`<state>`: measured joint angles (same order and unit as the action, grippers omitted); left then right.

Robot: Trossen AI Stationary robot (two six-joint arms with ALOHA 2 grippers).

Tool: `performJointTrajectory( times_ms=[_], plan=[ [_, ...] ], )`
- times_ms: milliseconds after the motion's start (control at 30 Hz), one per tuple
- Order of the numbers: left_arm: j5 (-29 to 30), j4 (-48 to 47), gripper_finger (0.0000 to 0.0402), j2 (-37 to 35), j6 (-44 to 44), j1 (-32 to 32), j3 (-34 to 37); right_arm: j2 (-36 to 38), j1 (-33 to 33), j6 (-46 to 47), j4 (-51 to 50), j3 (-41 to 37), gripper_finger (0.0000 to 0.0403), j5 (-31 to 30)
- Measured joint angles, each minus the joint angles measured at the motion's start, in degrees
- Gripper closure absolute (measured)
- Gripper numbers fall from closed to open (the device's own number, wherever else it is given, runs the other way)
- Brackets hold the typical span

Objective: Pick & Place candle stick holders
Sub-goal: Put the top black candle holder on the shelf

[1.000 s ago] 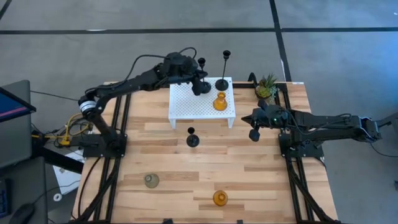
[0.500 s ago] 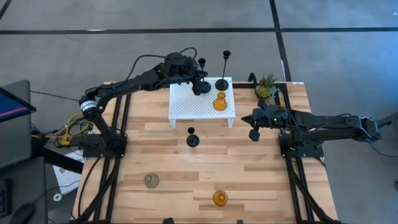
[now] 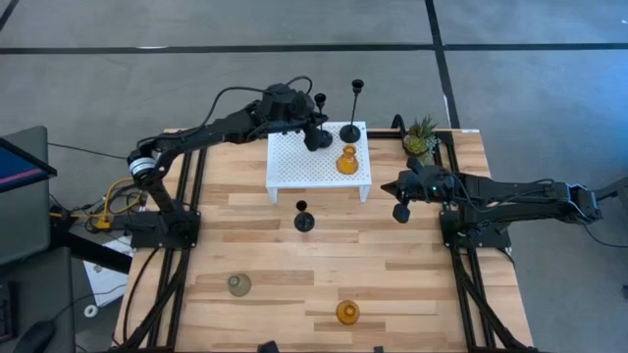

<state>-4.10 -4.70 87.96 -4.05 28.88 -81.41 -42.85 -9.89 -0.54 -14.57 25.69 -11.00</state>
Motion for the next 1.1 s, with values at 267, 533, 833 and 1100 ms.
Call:
performJointTrajectory(
  times_ms=[267, 533, 833, 1100],
  plan=[
    [1.5, 0.1, 0.0388, 0.4, 0.0, 0.0, 0.0, 0.0, 0.0, 0.0, 0.0, 0.0, 0.0403, 0.0],
    [1.6, 0.2, 0.0386, 0.4, 0.0, 0.0, 0.0, 0.0, 0.0, 0.0, -0.1, 0.0, 0.0403, 0.0],
    [3.1, 0.2, 0.0378, 0.4, 0.0, 0.0, 0.0, 0.0, 0.0, 0.0, -0.1, 0.0, 0.0403, 0.0],
    [5.5, 0.2, 0.0376, 0.4, -0.2, 0.1, 0.0, 0.0, 0.0, 0.0, -0.2, 0.0, 0.0403, 0.0]
  ],
)
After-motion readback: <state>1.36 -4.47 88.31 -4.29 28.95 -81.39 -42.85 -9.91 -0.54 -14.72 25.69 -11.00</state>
